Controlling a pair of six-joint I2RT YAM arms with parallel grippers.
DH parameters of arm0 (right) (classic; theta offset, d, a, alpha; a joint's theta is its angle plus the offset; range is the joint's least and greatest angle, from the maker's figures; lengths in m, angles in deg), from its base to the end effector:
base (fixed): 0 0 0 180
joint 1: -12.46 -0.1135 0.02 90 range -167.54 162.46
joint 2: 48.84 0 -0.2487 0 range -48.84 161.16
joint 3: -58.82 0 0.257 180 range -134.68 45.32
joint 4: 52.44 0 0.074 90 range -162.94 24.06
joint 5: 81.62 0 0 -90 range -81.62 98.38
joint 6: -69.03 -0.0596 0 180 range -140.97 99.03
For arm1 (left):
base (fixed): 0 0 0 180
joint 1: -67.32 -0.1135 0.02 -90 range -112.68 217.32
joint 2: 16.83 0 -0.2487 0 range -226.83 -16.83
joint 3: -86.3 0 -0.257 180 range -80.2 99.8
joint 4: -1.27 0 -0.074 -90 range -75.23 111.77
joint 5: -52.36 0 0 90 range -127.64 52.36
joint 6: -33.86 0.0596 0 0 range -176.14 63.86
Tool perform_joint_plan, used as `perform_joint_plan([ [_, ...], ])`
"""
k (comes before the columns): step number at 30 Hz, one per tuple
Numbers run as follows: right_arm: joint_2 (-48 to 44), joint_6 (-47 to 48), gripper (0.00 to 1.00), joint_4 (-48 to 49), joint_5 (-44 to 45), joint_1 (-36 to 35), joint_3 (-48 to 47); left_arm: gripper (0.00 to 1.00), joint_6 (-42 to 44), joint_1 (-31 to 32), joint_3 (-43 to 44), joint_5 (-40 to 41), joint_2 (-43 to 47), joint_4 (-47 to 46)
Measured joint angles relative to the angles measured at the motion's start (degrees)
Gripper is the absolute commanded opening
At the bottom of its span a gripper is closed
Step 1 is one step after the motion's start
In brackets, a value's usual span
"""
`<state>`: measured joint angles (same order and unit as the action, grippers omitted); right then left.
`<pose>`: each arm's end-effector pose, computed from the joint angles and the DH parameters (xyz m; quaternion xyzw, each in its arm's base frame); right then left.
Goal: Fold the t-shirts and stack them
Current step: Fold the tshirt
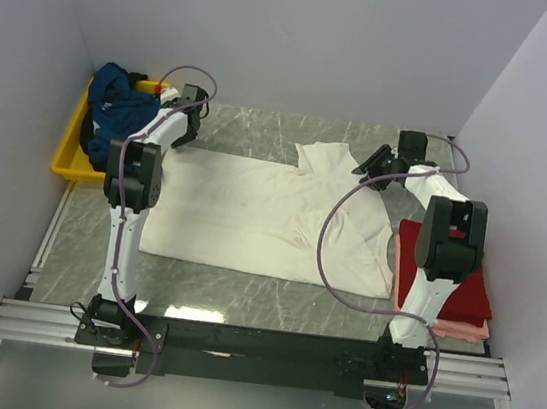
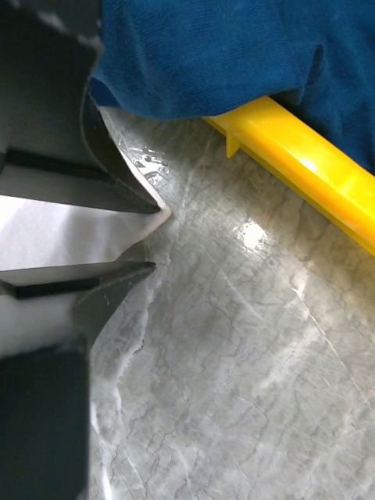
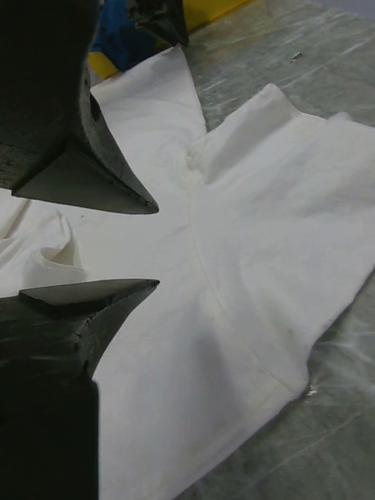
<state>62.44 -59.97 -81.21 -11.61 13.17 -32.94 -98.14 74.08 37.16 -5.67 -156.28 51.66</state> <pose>0.4392 0.0149 0.1623 0.2545 0.8866 0.2682 0.2780 0.5273 -0.0307 0.1300 -0.3506 0.8606 0.1356 0.3437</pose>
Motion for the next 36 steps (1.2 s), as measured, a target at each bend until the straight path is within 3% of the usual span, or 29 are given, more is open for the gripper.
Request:
perform_joint_plan([
  [5,6.1,1.2,0.50,-2.9,1.9,0.0,-8.6,0.19,0.4,-0.1,0.0,-0.2,0.0,0.5],
  [11,13.4,2.0,0.50,-7.1,4.1,0.0,-19.5,0.11,0.9,-0.2,0.0,-0.5,0.0,0.4],
  [16,18.7,2.1,0.50,-11.1,6.6,0.0,-27.4,0.09,1.0,-0.2,0.0,-0.9,0.0,0.2],
  [25,19.5,4.5,0.49,-17.4,15.8,0.0,-29.7,0.06,1.5,-0.3,-0.1,-1.9,0.0,-0.8],
  [36,22.8,6.1,0.45,-21.0,20.0,-0.3,-33.4,0.05,1.5,-0.5,-0.1,-2.9,0.0,-1.4],
])
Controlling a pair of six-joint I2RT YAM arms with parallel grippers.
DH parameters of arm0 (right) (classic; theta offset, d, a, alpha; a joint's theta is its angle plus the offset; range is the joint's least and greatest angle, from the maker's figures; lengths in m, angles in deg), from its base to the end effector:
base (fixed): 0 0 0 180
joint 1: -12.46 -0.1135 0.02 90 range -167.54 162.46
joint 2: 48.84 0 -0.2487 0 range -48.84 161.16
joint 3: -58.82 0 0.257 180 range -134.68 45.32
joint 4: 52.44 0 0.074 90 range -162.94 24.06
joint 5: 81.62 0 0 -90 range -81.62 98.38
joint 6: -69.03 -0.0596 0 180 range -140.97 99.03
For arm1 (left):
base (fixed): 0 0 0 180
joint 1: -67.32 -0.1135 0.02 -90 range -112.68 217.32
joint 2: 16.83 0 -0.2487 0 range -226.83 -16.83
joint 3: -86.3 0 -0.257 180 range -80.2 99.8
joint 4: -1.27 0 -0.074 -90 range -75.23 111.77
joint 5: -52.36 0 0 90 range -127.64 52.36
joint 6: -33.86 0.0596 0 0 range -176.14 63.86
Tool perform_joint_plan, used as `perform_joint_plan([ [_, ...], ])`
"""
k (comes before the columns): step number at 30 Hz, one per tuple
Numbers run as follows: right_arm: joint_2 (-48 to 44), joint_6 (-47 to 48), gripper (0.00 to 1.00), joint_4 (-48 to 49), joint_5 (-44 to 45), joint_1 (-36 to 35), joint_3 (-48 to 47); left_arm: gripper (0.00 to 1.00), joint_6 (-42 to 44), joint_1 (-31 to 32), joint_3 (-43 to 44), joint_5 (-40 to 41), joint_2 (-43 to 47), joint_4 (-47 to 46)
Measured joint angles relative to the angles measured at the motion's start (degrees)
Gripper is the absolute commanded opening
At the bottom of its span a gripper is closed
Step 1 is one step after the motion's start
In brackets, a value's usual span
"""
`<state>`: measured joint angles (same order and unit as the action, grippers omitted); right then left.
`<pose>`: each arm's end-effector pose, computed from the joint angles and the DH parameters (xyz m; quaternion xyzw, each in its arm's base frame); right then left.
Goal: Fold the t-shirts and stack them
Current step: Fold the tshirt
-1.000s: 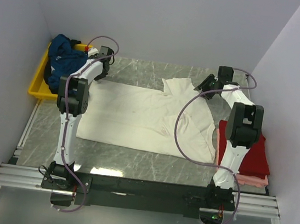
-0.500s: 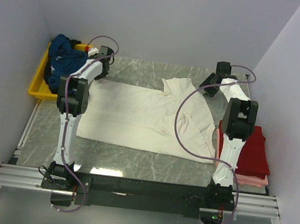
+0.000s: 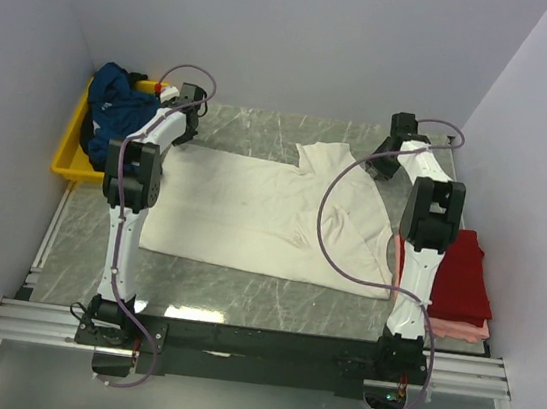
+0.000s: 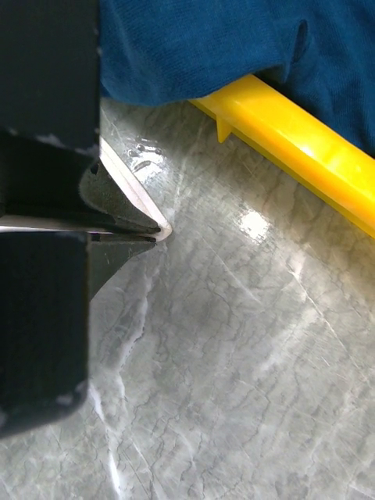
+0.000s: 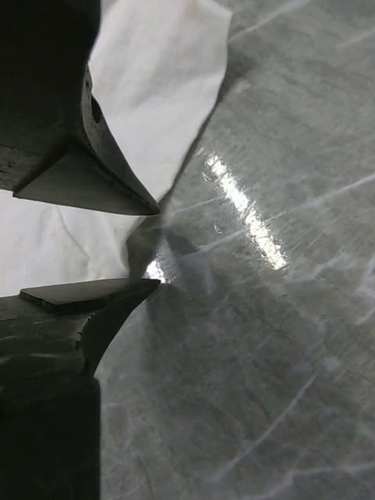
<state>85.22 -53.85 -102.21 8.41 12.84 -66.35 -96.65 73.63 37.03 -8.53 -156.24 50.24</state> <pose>0.5163 -0.0035 0.1384 0.2756 0.9225 0.0753 0.2594 0.5303 -0.0295 0.1300 -0.3403 0.8679 0.1144 0.3433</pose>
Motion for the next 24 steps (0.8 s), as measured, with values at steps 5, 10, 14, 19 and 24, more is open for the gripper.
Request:
perform_joint_plan([
  [5,1.2,0.4,0.42,-0.2,0.4,-1.3,-1.0,0.05,0.0,0.0,0.0,-0.7,0.0,-0.5],
  [10,1.3,0.8,0.38,-0.3,0.3,-2.4,-1.1,0.05,0.0,0.0,0.0,-0.9,0.0,-0.6],
  [14,1.3,1.0,0.29,-0.4,0.4,-2.5,-1.1,0.02,0.0,0.0,0.0,-0.9,0.0,-0.6],
  [19,1.3,1.2,0.08,-0.5,1.0,-2.5,-0.9,0.00,0.0,-0.1,0.0,-1.2,0.1,-0.6],
  [24,1.2,1.3,0.00,-0.9,1.7,-2.5,-0.8,0.00,0.1,-0.2,0.0,-1.6,0.2,-0.5],
])
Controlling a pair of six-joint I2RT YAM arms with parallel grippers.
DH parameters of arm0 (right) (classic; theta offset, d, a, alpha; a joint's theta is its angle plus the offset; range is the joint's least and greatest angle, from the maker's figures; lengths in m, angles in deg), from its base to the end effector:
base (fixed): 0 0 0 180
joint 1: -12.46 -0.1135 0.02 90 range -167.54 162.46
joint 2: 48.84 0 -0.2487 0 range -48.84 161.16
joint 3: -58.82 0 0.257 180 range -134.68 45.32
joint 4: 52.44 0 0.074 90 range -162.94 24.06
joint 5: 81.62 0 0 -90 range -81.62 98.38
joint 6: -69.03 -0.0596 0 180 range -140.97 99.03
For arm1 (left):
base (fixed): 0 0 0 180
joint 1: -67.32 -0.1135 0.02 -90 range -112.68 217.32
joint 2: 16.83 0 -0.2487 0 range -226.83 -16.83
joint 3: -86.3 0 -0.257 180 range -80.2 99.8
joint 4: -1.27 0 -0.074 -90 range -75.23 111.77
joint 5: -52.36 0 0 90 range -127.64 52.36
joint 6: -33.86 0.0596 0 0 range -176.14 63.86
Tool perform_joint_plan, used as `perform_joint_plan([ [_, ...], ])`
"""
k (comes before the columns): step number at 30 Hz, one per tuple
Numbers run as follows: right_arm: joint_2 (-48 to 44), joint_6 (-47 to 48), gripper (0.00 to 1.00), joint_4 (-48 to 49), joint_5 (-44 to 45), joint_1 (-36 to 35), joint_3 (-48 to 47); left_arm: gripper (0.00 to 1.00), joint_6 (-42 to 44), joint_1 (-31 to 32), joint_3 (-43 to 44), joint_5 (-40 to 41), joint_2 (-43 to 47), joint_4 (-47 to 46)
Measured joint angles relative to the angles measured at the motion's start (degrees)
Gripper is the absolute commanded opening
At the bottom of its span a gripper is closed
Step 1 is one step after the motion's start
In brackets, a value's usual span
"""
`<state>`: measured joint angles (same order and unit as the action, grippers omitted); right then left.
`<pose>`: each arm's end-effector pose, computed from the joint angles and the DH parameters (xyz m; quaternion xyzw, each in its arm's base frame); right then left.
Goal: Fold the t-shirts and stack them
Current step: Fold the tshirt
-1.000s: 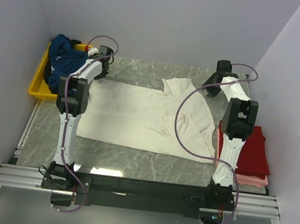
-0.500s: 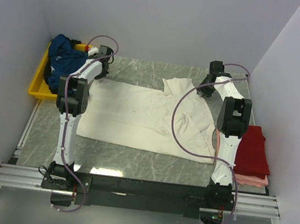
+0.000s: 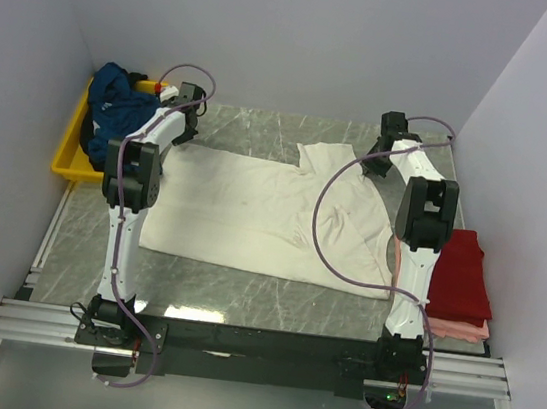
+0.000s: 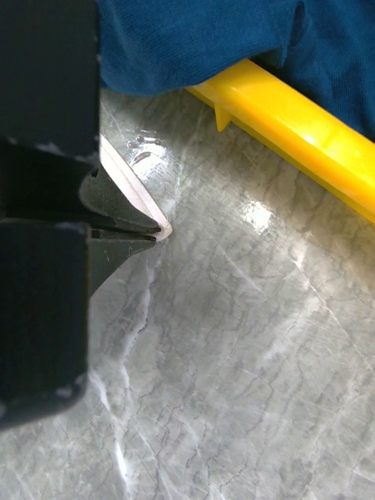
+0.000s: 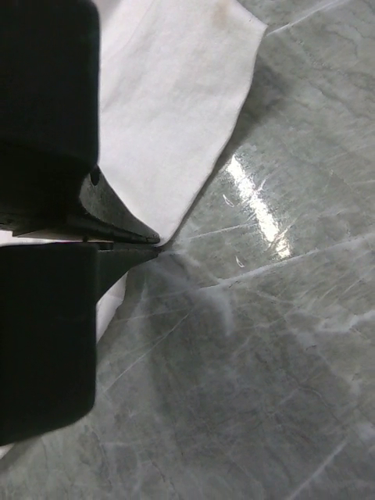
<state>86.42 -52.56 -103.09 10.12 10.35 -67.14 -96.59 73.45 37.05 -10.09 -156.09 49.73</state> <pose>0.5169 0.0172 0.1314 0.2495 0.9329 0.0611 0.2523 0.5316 -0.0294 0.1314 -0.3394 0.8697 0.1005 0.3439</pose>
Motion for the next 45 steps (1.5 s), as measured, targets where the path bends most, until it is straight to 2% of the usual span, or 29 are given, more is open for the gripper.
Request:
perform_joint_plan([
  [14,-4.2,0.4,0.00,-0.2,0.3,1.3,0.1,0.00,0.6,-0.9,2.7,-3.9,0.0,2.4],
  [35,-5.7,1.0,0.00,-1.2,-0.6,3.8,-1.0,0.00,0.7,-2.8,7.4,-9.4,0.8,2.3],
  [40,-11.3,1.0,0.00,-0.6,-0.6,3.8,3.4,0.00,0.6,-3.0,7.3,-10.4,1.2,2.3],
  [45,-22.0,0.9,0.00,3.0,-0.7,3.8,15.2,0.00,0.3,-3.1,1.9,-11.1,5.4,1.5],
])
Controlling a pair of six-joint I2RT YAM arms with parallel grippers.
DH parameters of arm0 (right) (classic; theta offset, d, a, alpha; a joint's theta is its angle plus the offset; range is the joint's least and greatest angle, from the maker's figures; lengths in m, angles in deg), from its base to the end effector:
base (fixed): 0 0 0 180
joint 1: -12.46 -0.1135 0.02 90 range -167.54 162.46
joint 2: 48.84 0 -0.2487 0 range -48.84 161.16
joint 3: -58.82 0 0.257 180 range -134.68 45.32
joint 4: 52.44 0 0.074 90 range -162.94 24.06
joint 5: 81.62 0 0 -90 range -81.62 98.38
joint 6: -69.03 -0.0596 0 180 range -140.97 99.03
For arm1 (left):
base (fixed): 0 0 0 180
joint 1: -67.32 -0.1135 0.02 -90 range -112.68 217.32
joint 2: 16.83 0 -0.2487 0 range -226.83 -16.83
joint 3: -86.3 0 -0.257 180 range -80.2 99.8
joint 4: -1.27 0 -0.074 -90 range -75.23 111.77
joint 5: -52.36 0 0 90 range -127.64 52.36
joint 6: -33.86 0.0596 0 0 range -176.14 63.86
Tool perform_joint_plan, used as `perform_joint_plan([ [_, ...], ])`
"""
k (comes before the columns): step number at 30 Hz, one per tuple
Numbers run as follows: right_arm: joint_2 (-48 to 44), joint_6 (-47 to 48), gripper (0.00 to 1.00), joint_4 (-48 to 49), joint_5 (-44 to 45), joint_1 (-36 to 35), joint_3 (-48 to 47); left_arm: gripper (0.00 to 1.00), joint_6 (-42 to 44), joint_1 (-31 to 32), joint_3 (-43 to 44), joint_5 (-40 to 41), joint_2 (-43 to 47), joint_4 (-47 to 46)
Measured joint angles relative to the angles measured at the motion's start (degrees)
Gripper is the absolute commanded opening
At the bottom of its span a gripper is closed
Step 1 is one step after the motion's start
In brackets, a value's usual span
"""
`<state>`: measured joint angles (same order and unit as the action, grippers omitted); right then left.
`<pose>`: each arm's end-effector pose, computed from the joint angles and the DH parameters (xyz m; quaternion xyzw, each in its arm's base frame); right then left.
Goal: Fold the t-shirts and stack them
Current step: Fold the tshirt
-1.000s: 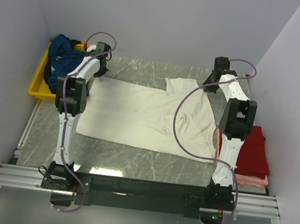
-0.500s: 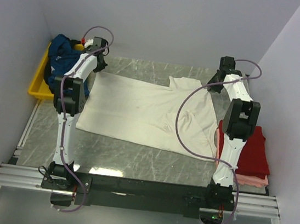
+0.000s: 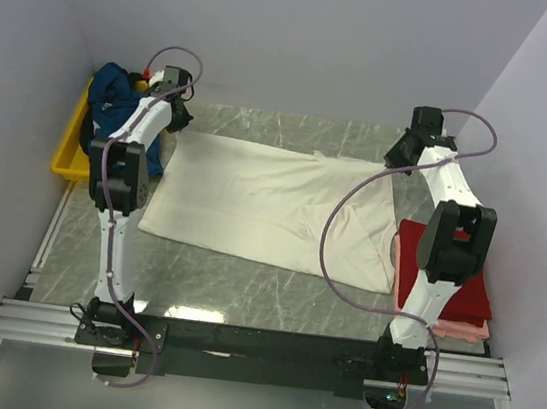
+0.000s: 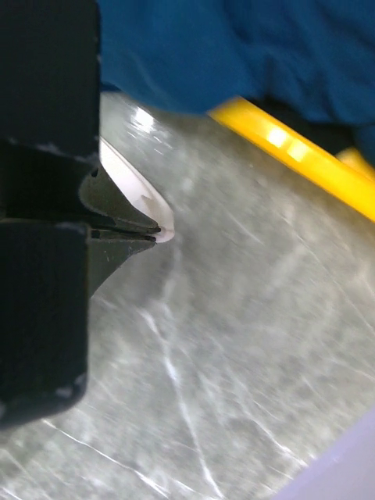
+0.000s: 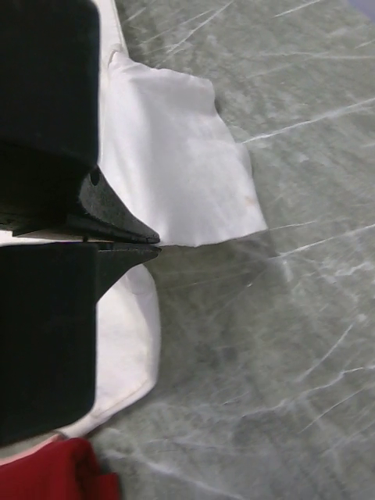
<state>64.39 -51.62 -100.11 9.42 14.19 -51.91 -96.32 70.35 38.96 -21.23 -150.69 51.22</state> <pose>0.4602 -0.0150 0.2282 0.2651 0.9020 0.0768 0.3320 0.5317 -0.0113 0.1853 -0.3423 0.8697 0.0039 0.3556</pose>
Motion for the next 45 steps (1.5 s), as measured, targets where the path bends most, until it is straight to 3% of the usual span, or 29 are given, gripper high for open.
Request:
perform_joint_plan([
  [12,-15.2,-1.9,0.00,6.8,-1.3,0.0,23.7,0.00,-2.6,-1.8,-22.4,-3.2,16.8,-4.5],
  [21,-24.0,-3.0,0.00,10.8,-2.7,0.0,36.0,0.00,-3.2,-2.1,-33.7,-4.6,22.6,-7.1],
  [45,-33.2,-4.2,0.00,15.1,-8.5,0.1,48.9,0.00,-4.5,-4.6,-41.2,-6.6,27.1,-9.4],
])
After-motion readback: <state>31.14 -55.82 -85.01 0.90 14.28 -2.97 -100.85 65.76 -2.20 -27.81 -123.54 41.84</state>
